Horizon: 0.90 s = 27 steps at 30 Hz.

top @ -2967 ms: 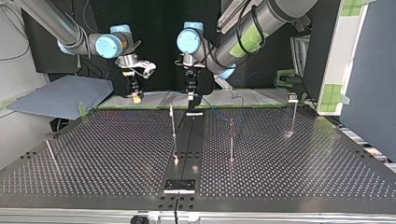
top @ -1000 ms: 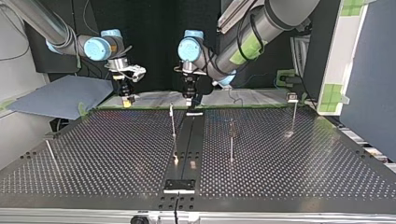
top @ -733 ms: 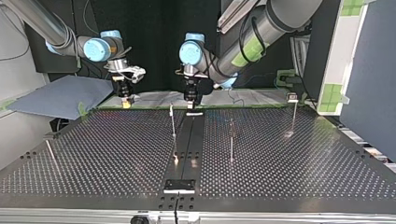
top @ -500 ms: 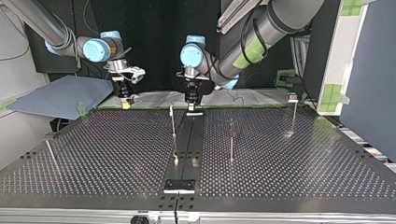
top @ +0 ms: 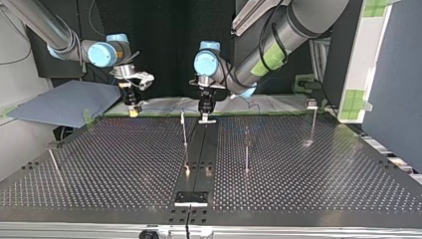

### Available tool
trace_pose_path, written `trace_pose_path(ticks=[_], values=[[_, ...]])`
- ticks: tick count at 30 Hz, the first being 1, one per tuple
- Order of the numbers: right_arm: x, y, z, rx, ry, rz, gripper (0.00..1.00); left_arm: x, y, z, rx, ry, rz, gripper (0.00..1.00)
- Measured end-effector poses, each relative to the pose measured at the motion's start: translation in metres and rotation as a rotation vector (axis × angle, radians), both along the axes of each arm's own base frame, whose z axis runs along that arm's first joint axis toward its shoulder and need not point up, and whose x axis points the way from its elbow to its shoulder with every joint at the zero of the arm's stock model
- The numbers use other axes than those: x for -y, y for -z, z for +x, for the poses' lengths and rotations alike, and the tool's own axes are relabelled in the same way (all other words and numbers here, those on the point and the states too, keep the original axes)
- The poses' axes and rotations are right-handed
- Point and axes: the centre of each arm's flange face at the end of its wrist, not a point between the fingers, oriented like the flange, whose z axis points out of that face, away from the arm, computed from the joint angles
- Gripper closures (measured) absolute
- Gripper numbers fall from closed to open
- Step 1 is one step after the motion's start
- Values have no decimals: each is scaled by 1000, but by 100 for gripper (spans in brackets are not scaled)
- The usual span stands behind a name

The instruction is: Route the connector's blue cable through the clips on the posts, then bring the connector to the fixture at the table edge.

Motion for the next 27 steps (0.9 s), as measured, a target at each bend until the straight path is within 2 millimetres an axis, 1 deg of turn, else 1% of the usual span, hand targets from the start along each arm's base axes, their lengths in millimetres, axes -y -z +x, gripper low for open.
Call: trace_pose_path(ticks=[7,12,15,27], values=[[1,-1,0,0,1,-3,100,1,3,1,-5,9,-1,91],[1,-1,0,0,0,-3,100,5,18,3,-28,32,2,91],[2,-1,0,0,1,-3,100,6,23,4,-34,34,-3,91],[7,-3,0,3,4,-8,100,5,19,11,-27,26,-12,91]])
